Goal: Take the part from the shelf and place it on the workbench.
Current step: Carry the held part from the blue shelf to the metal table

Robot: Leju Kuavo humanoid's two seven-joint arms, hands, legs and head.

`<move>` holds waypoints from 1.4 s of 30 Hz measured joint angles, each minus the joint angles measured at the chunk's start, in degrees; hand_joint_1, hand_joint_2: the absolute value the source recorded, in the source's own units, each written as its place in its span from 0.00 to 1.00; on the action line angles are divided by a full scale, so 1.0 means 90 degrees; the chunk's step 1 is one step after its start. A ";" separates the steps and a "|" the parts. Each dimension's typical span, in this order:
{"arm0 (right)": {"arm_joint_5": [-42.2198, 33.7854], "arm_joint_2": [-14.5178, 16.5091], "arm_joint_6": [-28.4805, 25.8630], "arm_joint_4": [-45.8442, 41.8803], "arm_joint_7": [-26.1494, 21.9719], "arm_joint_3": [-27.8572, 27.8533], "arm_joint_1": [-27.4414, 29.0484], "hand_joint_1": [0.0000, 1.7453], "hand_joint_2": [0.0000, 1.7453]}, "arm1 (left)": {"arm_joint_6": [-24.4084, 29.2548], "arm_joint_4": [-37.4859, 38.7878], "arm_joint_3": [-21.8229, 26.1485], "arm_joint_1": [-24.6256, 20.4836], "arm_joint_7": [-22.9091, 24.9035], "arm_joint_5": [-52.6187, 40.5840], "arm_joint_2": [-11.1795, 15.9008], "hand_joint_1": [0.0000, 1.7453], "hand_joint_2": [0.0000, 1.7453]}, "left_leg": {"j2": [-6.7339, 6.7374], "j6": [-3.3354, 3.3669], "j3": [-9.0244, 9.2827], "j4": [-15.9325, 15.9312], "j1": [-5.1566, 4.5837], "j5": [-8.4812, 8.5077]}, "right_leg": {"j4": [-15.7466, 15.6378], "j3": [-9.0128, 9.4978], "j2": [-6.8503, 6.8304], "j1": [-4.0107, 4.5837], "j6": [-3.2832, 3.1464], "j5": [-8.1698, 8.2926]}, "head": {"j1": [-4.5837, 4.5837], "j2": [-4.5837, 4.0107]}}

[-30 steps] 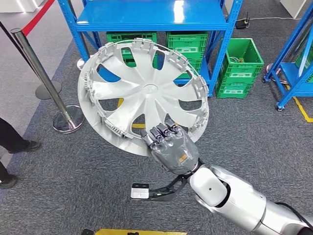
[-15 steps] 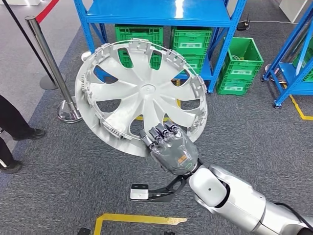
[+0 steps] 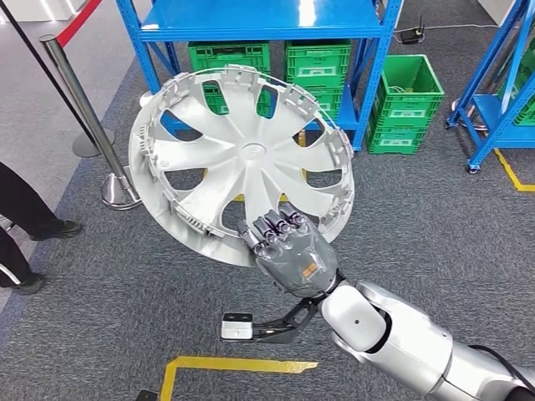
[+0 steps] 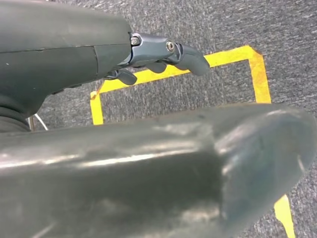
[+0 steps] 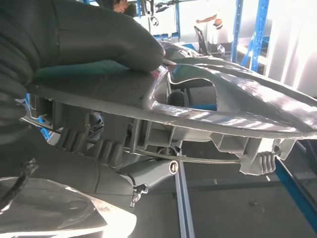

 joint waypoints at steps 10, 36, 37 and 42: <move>0.0000 0.0037 -0.0010 0.0085 0.0036 0.0005 -0.0004 1.00 1.00 | -0.0001 0.0000 0.0046 -0.0001 0.0000 0.0000 0.0000 0.00 0.00 | -0.0002 -0.0366 -0.0071 -0.0057 0.0048 0.0150 | 0.0033 -0.0117 -0.0003 0.0040 -0.0069 0.0064 | 0.0005 0.0000; -0.0002 0.0428 -0.0153 0.0333 -0.0813 -0.0471 0.0552 1.00 1.00 | -0.0121 0.0001 0.0055 -0.0001 0.0034 -0.0130 0.0068 0.00 0.00 | -0.0009 -0.0308 -0.0191 0.0020 0.0005 0.0138 | 0.0022 -0.0198 -0.0015 -0.0025 0.0042 0.0128 | -0.0001 0.0000; -0.0002 0.0473 -0.0153 0.0331 -0.0865 -0.0563 0.0612 1.00 1.00 | -0.0121 0.0001 0.0055 -0.0001 0.0034 -0.0135 0.0072 0.00 0.00 | -0.0009 -0.0284 -0.0190 0.0012 -0.0001 0.0141 | 0.0011 -0.0193 -0.0016 -0.0025 0.0056 0.0133 | 0.0000 0.0000; -0.0001 0.0583 -0.0170 0.0324 -0.0978 -0.0886 0.0785 1.00 1.00 | -0.0121 0.0000 0.0055 -0.0022 0.0032 -0.0147 0.0052 0.00 0.00 | 0.0078 -0.0211 -0.0082 -0.0263 0.0085 0.0284 | 0.0690 -0.0509 0.0020 -0.0042 0.0186 -0.0375 | 0.0033 0.0000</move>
